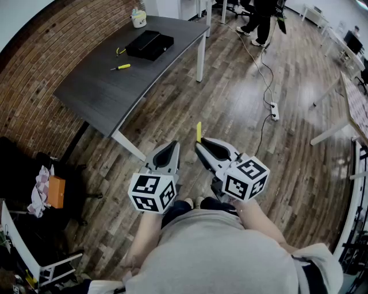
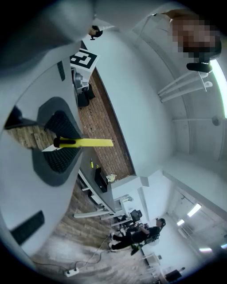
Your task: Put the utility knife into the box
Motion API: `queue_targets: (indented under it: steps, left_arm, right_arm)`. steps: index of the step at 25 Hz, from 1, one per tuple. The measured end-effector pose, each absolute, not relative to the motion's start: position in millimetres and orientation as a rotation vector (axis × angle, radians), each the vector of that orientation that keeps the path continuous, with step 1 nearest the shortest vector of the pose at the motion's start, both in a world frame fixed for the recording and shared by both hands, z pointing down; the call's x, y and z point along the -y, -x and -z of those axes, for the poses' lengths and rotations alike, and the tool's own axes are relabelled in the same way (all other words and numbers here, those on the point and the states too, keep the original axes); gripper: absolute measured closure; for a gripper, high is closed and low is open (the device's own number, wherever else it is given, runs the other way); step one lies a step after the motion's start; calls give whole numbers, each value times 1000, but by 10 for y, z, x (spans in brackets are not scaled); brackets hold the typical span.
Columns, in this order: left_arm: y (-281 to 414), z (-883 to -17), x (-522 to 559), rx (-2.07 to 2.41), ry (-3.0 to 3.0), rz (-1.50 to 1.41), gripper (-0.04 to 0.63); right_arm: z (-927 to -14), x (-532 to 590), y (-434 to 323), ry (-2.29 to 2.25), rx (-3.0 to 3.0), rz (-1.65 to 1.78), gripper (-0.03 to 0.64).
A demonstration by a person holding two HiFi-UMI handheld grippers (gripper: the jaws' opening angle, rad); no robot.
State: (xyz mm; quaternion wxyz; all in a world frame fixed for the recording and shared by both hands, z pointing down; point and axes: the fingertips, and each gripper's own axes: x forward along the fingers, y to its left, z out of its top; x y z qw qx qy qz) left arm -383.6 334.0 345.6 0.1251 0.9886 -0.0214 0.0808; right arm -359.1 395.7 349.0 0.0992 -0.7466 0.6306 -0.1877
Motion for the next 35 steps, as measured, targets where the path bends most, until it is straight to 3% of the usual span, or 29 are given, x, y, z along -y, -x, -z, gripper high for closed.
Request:
queue_targets:
  steps: [20,35]
  left_arm:
    - [3811,-3355,-2995,35,-2912,-146,568]
    - [3774,-3700,-2667,106,-2863,-241,568]
  right_arm:
    - [-3523,-3783,3447,2291,-1829,520,545]
    - [-3825,-3619,3299,2386,-1789,587,545]
